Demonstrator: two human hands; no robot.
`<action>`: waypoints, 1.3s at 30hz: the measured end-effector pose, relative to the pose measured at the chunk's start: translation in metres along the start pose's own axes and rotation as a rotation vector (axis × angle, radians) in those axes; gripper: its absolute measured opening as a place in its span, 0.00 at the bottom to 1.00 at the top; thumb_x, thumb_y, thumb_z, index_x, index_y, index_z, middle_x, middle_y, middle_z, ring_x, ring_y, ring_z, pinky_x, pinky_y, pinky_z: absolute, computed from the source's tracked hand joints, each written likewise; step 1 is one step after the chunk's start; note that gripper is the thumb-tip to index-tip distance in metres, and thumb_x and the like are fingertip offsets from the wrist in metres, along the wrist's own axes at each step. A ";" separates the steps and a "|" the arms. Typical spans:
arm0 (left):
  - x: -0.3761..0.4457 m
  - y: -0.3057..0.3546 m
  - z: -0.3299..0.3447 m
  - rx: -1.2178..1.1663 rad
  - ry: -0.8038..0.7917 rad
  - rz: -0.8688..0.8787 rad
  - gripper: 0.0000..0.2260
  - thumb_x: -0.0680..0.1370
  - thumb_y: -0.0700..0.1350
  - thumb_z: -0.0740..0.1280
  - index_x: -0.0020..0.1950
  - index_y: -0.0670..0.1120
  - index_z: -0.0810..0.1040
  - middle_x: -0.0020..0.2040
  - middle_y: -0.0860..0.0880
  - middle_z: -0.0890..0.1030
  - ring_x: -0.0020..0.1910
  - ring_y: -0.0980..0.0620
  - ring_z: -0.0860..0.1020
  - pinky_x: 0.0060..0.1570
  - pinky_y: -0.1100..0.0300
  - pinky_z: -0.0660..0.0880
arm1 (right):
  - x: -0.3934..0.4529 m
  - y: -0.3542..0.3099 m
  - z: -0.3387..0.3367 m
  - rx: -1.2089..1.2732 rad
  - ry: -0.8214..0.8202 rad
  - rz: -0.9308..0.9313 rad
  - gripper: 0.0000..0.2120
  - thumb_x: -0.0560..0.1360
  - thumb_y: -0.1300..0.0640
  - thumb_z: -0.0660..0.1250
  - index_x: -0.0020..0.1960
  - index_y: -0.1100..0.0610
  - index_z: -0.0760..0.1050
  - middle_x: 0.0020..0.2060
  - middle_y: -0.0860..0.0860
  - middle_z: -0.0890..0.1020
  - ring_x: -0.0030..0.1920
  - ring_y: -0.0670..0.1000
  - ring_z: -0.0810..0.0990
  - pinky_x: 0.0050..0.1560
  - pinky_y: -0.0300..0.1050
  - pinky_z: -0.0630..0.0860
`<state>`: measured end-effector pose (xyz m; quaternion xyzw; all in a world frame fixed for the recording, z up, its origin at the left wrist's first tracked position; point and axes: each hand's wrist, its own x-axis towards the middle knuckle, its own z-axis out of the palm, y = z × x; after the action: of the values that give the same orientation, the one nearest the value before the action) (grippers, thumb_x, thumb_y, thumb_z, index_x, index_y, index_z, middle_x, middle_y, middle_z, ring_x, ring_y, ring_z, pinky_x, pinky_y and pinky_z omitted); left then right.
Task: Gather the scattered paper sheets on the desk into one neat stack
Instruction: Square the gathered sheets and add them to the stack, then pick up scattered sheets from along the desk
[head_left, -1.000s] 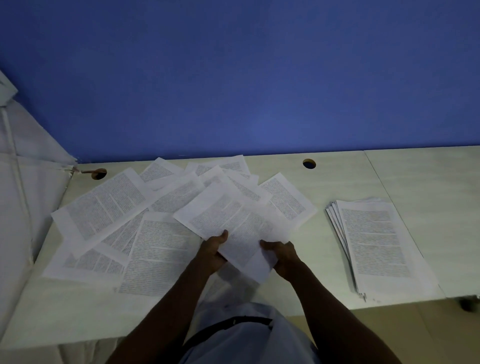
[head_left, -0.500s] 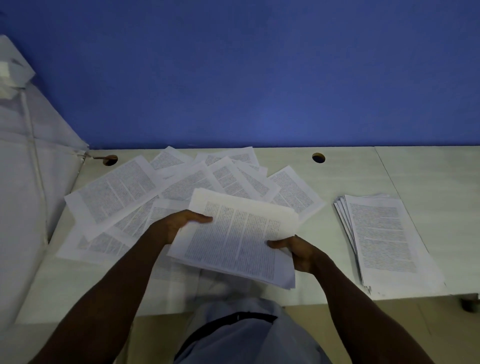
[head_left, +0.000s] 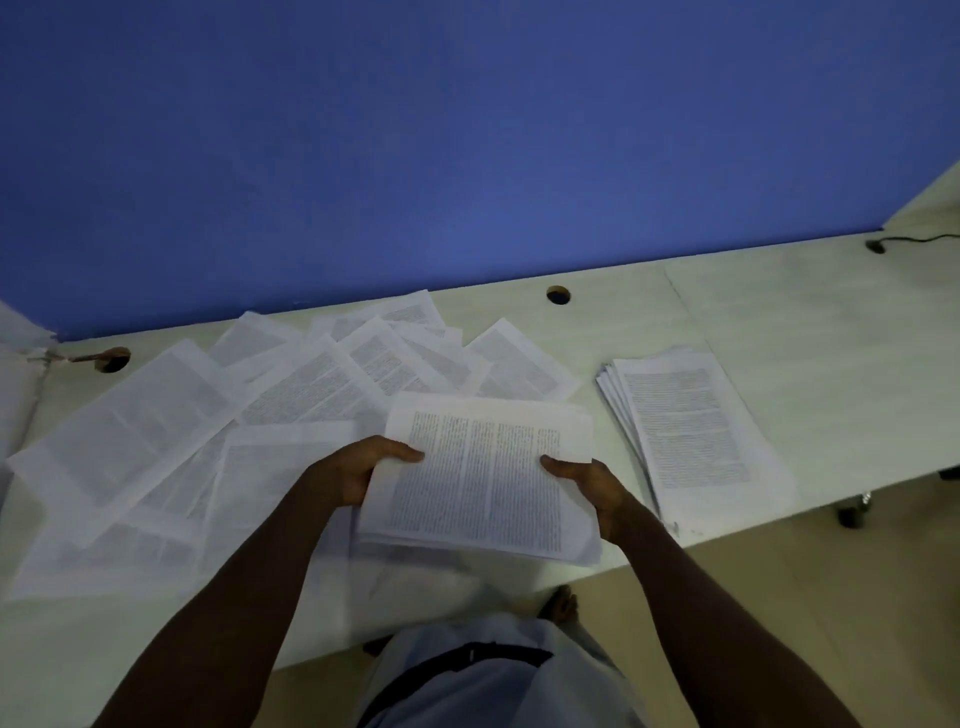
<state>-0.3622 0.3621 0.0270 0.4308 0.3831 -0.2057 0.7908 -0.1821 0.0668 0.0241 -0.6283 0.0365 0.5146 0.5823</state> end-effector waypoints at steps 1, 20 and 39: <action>0.009 0.004 0.010 -0.033 0.024 0.019 0.17 0.75 0.38 0.72 0.64 0.40 0.80 0.61 0.38 0.82 0.56 0.39 0.81 0.58 0.44 0.78 | -0.001 -0.002 -0.012 0.039 0.064 -0.011 0.25 0.72 0.55 0.78 0.66 0.62 0.78 0.60 0.63 0.84 0.59 0.66 0.83 0.56 0.62 0.81; 0.196 0.044 0.351 0.164 0.333 0.175 0.05 0.73 0.29 0.73 0.45 0.36 0.80 0.47 0.36 0.85 0.40 0.40 0.85 0.40 0.38 0.83 | -0.035 0.000 -0.240 0.418 0.731 -0.065 0.10 0.76 0.61 0.76 0.53 0.63 0.79 0.51 0.61 0.84 0.48 0.63 0.84 0.49 0.58 0.84; 0.102 0.021 0.179 0.146 0.559 0.266 0.11 0.72 0.40 0.77 0.50 0.37 0.80 0.41 0.38 0.85 0.35 0.41 0.85 0.31 0.49 0.83 | 0.003 -0.030 -0.040 -0.447 0.930 -0.166 0.15 0.75 0.45 0.65 0.38 0.55 0.78 0.33 0.50 0.82 0.38 0.56 0.79 0.40 0.45 0.75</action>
<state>-0.2080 0.2241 0.0179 0.5726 0.5100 -0.0010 0.6419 -0.1367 0.0474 0.0346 -0.9002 0.1305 0.1284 0.3951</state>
